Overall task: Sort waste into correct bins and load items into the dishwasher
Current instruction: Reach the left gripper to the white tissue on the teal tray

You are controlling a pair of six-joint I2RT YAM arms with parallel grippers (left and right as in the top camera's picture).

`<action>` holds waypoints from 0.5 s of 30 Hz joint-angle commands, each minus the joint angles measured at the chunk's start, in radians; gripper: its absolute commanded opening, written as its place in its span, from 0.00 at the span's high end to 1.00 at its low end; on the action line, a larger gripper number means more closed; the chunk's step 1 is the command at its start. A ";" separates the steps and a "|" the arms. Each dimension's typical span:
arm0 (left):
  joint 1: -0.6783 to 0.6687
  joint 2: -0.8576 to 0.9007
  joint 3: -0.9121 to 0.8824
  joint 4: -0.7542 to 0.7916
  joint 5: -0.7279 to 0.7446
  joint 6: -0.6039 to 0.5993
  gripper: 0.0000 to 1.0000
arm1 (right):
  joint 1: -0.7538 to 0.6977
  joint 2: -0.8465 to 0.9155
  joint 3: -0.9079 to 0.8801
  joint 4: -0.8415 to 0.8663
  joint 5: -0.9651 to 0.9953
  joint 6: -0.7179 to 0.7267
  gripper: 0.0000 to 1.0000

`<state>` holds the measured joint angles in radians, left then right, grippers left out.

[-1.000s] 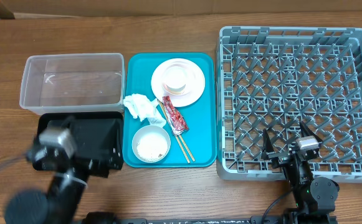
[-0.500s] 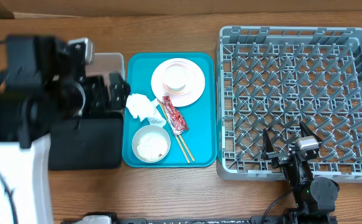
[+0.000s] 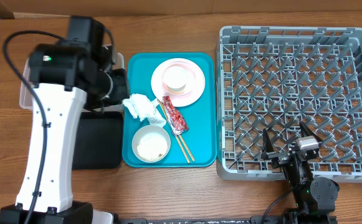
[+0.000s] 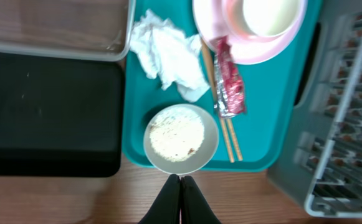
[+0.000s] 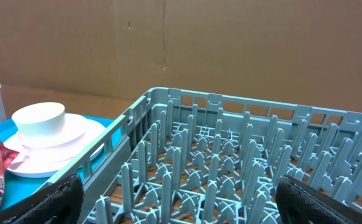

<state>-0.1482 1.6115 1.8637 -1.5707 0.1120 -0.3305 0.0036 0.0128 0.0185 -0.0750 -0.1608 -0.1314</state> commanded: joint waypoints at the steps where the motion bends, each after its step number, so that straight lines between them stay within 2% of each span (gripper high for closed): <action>1: -0.066 -0.009 -0.091 0.031 -0.126 -0.110 0.96 | 0.008 -0.010 -0.011 0.006 -0.005 0.000 0.00; 5: -0.124 -0.007 -0.195 0.126 -0.164 -0.144 0.94 | 0.008 -0.010 -0.011 0.006 -0.005 0.000 0.00; 7: -0.143 -0.005 -0.248 0.182 -0.168 -0.149 0.79 | 0.008 -0.010 -0.011 0.006 -0.005 0.000 0.00; 9: -0.150 -0.001 -0.298 0.235 -0.168 -0.149 0.70 | 0.008 -0.010 -0.011 0.006 -0.005 0.000 0.00; 15: -0.147 0.024 -0.410 0.368 -0.168 -0.149 0.67 | 0.008 -0.010 -0.011 0.006 -0.005 0.000 0.00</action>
<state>-0.2947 1.6157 1.4956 -1.2385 -0.0341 -0.4633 0.0036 0.0128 0.0185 -0.0746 -0.1608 -0.1307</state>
